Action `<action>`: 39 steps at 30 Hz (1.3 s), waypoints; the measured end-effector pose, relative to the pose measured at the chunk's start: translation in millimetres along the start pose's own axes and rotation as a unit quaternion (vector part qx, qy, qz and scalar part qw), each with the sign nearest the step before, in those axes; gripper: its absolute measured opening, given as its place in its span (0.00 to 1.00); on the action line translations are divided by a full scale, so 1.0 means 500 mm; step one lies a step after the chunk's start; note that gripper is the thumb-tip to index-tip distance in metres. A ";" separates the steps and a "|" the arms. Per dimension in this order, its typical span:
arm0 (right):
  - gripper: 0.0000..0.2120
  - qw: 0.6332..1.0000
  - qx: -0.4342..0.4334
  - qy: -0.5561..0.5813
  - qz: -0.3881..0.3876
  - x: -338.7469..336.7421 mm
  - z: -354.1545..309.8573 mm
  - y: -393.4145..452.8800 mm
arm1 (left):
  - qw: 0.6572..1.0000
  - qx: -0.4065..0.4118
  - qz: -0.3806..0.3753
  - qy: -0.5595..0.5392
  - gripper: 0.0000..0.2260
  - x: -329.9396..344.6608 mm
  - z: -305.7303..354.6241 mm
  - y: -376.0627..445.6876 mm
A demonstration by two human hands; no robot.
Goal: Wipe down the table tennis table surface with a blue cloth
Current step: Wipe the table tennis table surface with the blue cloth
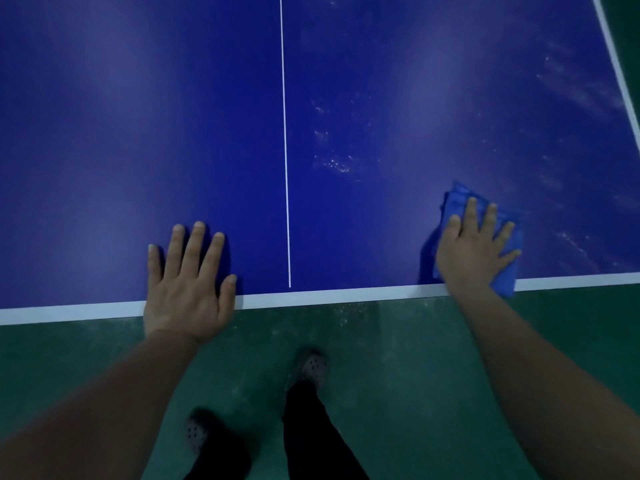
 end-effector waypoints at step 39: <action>0.27 0.975 -0.215 -0.043 0.043 0.045 -0.374 0.033 | 1.000 -0.024 0.010 0.010 0.31 0.001 -0.008 0.002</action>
Point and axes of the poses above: each hand's wrist, its own y-axis towards the middle knuckle, its own x-axis out of the palm, z = x × y, the point moved 6 cm from there along y, towards the middle knuckle, and after that the axes turned 2 degrees about -x, right-handed, at the moved point
